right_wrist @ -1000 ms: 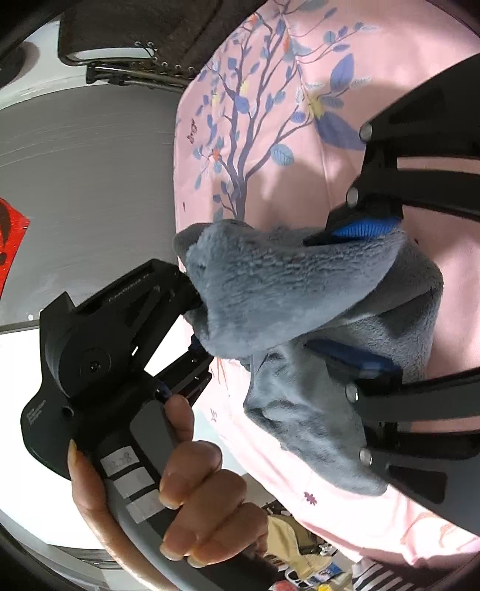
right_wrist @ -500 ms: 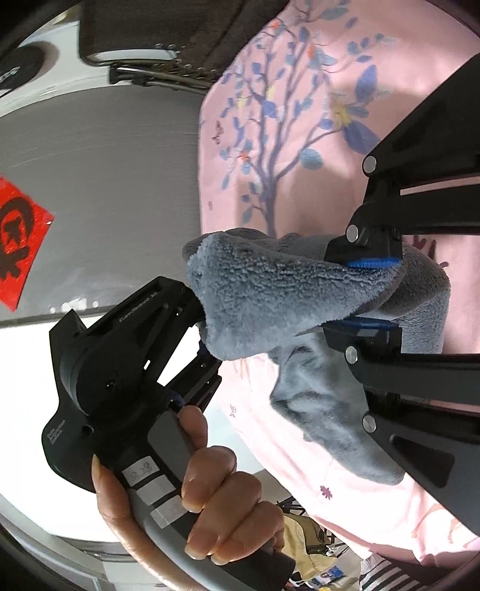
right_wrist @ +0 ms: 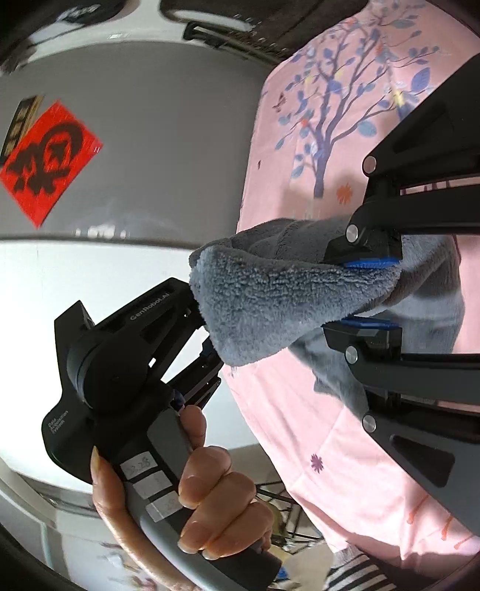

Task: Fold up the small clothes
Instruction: 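Grasp the jacket bundle with the left gripper while the right gripper holds the corner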

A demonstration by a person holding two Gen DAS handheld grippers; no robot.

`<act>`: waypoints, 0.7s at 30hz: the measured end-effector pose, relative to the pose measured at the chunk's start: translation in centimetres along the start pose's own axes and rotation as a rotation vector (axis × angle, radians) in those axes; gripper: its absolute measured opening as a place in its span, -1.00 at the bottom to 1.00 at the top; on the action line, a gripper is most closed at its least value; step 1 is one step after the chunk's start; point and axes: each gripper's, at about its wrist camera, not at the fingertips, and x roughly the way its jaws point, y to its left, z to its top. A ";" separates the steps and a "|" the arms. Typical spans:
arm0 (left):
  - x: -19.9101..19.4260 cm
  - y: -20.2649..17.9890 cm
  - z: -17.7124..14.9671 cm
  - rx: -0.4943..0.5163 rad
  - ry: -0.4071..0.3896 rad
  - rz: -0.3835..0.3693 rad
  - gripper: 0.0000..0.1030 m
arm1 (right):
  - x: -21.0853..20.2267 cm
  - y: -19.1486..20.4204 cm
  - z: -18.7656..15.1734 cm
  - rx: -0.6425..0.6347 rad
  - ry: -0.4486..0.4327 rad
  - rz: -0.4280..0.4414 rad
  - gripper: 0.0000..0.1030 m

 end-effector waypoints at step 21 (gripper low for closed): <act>2.0 11.4 -8.1 -0.207 0.001 -0.091 -0.45 | 3.0 8.7 -3.9 -0.275 0.142 0.053 -0.59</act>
